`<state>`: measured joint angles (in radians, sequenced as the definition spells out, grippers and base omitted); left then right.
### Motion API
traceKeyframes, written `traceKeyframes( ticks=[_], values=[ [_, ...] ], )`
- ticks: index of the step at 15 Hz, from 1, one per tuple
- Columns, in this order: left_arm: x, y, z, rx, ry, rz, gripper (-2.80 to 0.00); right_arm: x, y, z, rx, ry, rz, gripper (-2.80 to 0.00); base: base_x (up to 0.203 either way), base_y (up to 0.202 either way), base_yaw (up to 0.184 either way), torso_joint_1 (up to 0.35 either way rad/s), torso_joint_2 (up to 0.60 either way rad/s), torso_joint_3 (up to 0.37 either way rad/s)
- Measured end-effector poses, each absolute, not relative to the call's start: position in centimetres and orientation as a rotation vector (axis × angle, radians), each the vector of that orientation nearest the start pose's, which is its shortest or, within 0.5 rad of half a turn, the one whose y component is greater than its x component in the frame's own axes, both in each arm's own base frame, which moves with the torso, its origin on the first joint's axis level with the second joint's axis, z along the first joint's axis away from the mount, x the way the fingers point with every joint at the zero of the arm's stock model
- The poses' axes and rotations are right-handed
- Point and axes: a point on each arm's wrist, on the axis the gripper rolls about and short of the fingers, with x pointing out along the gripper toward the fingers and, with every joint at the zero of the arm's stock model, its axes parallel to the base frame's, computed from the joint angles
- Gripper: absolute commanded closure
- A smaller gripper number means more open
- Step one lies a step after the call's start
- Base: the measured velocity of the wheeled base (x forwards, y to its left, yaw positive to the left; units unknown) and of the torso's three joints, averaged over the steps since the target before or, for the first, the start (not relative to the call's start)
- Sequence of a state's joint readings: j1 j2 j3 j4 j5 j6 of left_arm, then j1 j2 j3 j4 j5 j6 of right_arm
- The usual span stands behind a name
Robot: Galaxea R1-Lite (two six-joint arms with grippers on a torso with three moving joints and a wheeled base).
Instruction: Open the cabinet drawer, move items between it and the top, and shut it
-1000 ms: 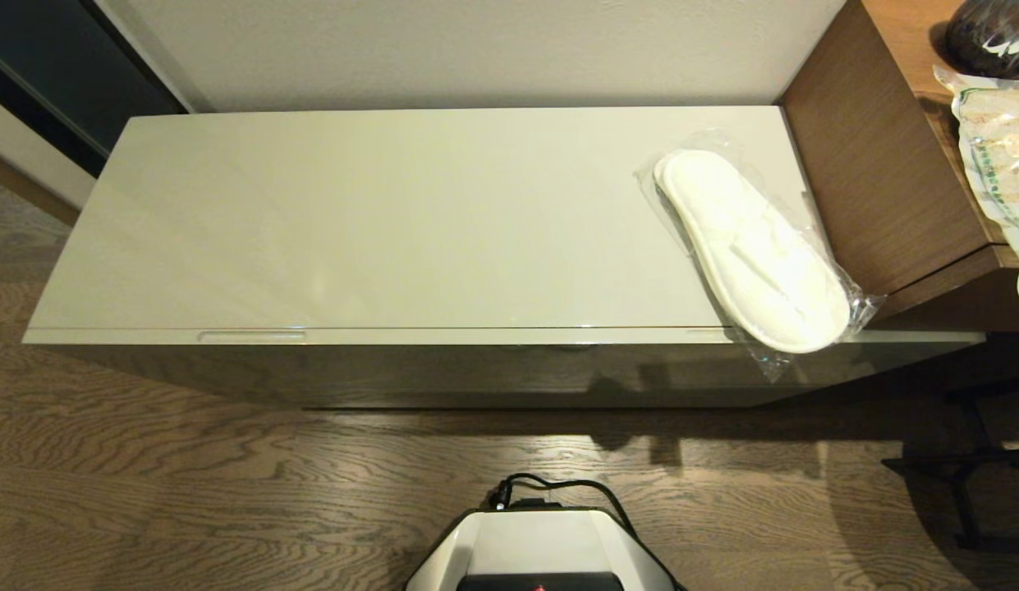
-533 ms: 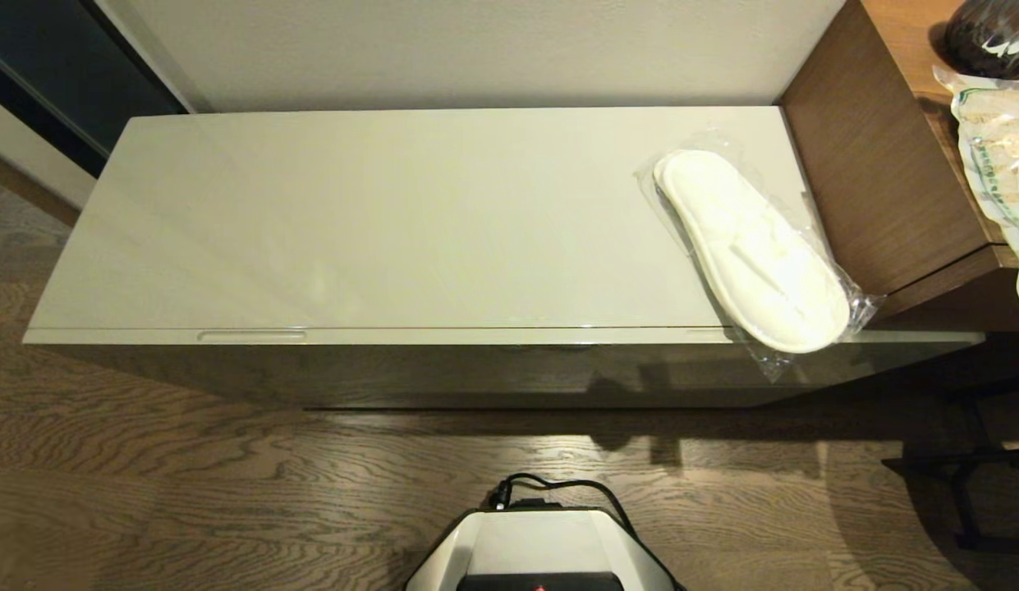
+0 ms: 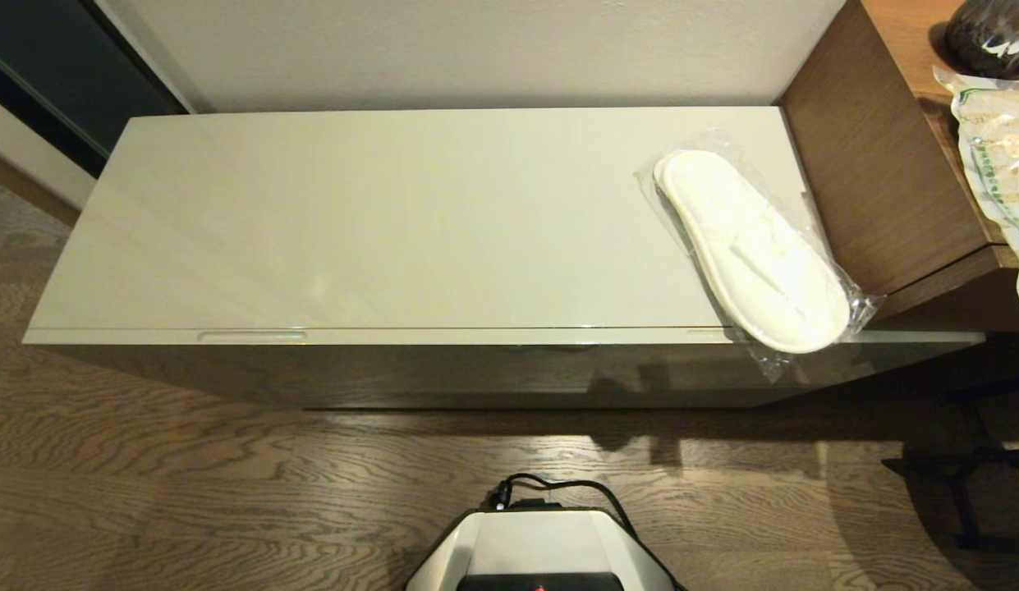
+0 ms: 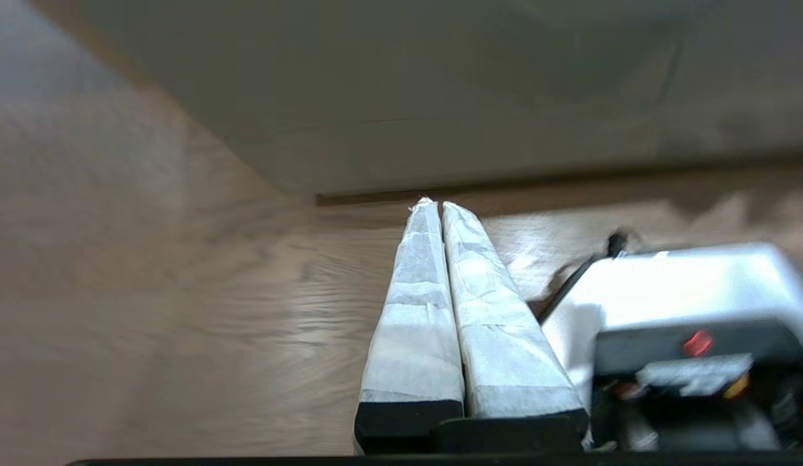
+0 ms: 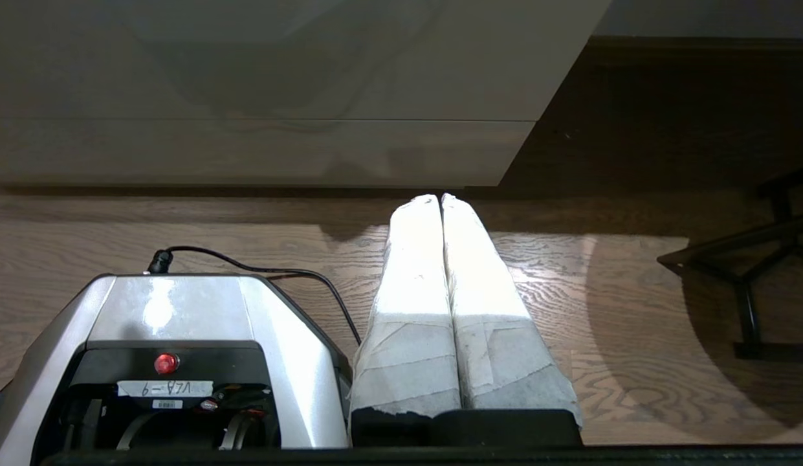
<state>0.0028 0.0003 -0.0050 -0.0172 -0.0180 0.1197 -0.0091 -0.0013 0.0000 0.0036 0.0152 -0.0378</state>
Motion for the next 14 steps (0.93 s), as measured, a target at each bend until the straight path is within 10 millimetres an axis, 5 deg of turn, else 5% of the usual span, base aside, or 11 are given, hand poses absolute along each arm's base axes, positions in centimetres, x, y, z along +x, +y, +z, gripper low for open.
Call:
traceKeyframes(
  ticks=[14],
  values=[
    [-2.28,-0.03,7.36,0.067,0.018,-0.009,0.00,-2.29,0.06,7.50,-0.042,0.003,0.007,0.00,0.000,0.000,0.000,0.000,0.00,0.000]
  ],
)
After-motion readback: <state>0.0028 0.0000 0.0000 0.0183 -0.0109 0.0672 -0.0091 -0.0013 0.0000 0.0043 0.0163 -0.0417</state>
